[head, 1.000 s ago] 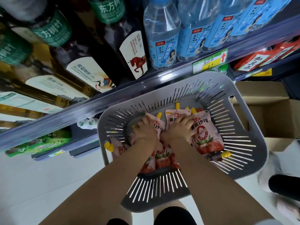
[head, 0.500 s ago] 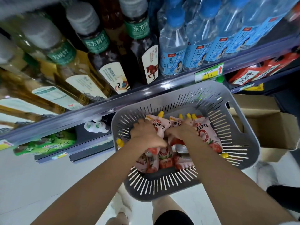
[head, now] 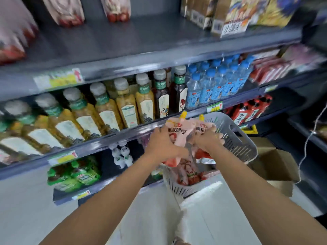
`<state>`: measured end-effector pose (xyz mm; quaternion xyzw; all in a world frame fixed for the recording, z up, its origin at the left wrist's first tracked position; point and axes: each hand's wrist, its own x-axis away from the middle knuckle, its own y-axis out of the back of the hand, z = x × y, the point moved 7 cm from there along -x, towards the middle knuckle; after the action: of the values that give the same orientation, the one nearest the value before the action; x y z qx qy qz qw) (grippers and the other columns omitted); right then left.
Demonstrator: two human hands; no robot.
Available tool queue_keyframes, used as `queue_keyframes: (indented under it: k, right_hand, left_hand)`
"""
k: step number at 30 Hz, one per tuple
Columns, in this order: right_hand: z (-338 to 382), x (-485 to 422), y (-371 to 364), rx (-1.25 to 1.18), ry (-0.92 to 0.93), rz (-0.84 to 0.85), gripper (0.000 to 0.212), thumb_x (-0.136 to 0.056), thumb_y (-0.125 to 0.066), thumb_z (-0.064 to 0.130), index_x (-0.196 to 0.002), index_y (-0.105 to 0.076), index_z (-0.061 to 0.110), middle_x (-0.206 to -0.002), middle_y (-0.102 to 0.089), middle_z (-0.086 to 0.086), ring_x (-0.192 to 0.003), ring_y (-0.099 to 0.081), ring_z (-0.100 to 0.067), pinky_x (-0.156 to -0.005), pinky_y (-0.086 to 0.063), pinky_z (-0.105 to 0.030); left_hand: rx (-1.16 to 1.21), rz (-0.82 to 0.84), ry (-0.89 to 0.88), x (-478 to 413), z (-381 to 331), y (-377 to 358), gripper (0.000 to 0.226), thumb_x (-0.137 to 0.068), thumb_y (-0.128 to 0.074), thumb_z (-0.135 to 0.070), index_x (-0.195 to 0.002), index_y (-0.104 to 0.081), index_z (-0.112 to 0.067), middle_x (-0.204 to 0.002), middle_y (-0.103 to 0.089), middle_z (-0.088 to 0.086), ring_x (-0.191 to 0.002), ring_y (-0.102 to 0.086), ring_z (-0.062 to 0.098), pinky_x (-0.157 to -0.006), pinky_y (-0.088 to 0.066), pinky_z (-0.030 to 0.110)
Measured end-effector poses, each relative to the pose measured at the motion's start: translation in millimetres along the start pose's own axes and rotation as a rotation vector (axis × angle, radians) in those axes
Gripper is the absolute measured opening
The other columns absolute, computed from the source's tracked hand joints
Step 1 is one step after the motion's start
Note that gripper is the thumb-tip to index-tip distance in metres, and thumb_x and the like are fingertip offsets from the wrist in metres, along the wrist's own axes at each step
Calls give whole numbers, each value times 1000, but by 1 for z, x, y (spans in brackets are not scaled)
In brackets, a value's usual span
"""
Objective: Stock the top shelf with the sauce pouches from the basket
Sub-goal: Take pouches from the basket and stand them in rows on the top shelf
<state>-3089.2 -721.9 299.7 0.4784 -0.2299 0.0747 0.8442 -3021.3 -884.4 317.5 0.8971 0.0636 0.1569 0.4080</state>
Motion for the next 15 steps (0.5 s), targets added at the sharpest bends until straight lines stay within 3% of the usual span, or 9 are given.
queue_keyframes:
  k: [2,5,9,12,15]
  right_hand:
    - [19,35,13,-43,53,-81,115,-67,-65,54,-149,3,10,-151,-15,-24,-139,-18,-42,-109,-27,-51]
    - [50,86,37,-147,173,-213,107,-63,-76,45,-143,-11,14,-141,-25,-21,-133,-26,-39,-105,-31,-50]
    - [106,145,62,-262,405,-350,113,-59,-80,45,-145,-13,15,-140,-28,-20,-131,-29,-39,-104,-32,-49]
    - [149,181,78,-309,557,-427,114,-57,-82,43,-146,-15,16,-137,-30,-19,-128,-31,-40,-102,-33,-50]
    - [189,203,93,-336,686,-483,114,-57,-83,40,-146,-15,17,-137,-30,-17,-128,-29,-39,-103,-32,-49]
  left_hand:
    - [-63,-84,-43,27,-1,32,110,-47,-73,-60,-139,-34,-14,-130,-38,6,-121,-40,26,-96,-46,42]
    - [-74,-281,-119,68,0,87,109,-43,-69,-62,-136,-34,-16,-123,-37,1,-117,-40,25,-95,-47,43]
    - [-59,-517,-160,111,7,159,108,-48,-74,-55,-139,-28,-17,-122,-35,2,-115,-37,23,-97,-42,41]
    - [-12,-665,-175,128,9,211,119,-47,-67,-59,-147,-17,-16,-129,-33,3,-121,-35,24,-103,-39,42]
    - [0,-806,-188,132,5,259,121,-52,-73,-57,-149,-12,-16,-135,-31,4,-125,-31,25,-106,-36,42]
